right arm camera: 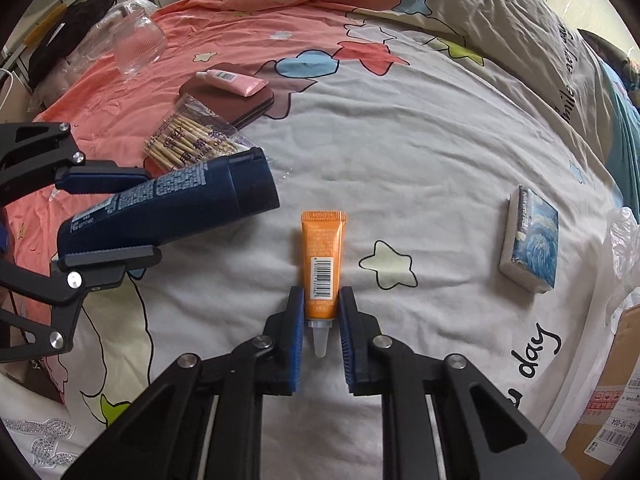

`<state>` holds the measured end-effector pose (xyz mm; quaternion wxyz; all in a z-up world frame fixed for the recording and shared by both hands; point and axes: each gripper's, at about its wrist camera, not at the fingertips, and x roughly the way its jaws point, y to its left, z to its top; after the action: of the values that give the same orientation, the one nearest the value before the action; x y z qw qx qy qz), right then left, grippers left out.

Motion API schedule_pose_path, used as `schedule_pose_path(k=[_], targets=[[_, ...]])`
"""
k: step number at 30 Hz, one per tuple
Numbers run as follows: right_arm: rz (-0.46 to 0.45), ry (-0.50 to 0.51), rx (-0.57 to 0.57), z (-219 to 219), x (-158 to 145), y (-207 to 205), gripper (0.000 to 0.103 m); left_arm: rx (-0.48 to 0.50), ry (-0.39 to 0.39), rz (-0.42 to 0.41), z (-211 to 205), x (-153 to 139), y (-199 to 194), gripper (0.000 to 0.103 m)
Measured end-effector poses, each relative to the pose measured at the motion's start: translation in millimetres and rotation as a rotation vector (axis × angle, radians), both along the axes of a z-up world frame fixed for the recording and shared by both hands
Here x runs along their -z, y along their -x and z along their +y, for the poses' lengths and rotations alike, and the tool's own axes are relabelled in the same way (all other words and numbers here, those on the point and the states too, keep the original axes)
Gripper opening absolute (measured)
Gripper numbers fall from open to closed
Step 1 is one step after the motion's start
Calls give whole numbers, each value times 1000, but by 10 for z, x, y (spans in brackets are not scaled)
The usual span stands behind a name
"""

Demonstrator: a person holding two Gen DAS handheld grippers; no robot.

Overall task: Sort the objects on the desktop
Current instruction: 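Close the left tool on the dark blue bottle while the right tool grasps the orange tube, then lift the dark blue bottle with the left tool while the right tool lifts the orange tube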

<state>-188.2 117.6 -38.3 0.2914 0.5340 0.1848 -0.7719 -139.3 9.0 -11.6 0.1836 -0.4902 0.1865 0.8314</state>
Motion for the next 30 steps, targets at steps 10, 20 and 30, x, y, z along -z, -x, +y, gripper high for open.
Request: schedule_pose_path(k=[10,20,30], targets=[[13,-14,-2,-55,4,41,18,-19,-5,-7,-20,91,71,40],[6,-23,-4,-108,19,99,23,-33,-14,-15,-15,139,154,41],[35,-22,-28,-140,-20,-37,17,-22,-35,-6,-4,-9,28,40]])
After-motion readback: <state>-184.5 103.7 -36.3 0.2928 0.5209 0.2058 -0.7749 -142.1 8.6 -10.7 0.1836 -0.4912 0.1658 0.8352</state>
